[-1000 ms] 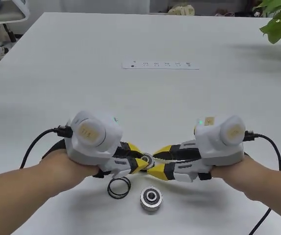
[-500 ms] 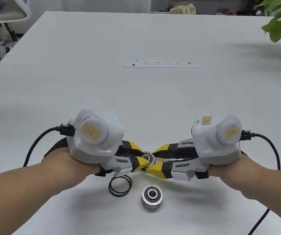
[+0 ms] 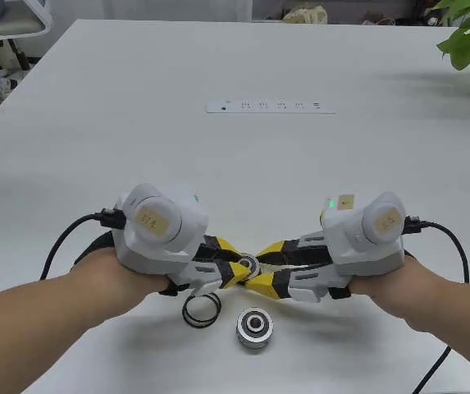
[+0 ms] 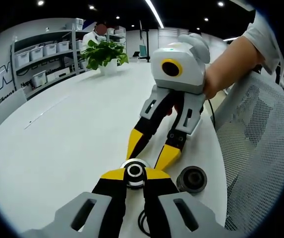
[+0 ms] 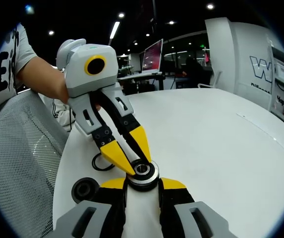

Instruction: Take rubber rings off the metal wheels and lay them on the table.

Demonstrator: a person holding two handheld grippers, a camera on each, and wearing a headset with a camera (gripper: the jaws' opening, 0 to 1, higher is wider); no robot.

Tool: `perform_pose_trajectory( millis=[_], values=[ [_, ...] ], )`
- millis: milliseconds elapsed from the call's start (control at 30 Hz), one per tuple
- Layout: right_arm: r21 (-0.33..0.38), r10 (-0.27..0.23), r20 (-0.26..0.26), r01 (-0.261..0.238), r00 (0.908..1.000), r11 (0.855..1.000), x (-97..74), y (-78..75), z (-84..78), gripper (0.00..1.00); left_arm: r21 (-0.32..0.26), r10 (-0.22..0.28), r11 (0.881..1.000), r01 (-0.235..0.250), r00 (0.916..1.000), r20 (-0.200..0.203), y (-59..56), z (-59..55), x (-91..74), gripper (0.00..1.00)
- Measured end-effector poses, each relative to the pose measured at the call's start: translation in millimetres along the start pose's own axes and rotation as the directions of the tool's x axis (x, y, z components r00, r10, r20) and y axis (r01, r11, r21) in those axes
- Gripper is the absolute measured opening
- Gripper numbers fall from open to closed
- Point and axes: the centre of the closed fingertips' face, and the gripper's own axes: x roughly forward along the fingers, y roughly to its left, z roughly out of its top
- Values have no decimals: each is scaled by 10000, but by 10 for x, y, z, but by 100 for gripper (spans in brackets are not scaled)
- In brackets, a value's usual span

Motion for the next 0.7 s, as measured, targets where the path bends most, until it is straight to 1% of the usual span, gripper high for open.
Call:
perform_pose_trajectory(
  millis=[233,533,600,633,700],
  values=[
    [64,29,-24,-29,10000,10000,-31,-5,-24,19,-26,-7,10000,7,10000,21,-1,1,-1,7],
    [201,78,26,-78,10000,9998,-30,-9,-29,19,-136,1,9999,-1,10000,3,2,0,0,7],
    [315,96,36,-97,9999,9995,-34,-12,-35,19,-233,11,9997,-11,10000,0,4,0,0,7],
    [370,103,41,-104,9999,9993,-37,-14,-39,18,-219,12,9998,-11,10000,1,4,0,0,7],
    [586,273,-179,-263,9995,9979,-43,3,-102,11,-216,10,9998,-10,10000,7,1,0,-2,7]
  ],
)
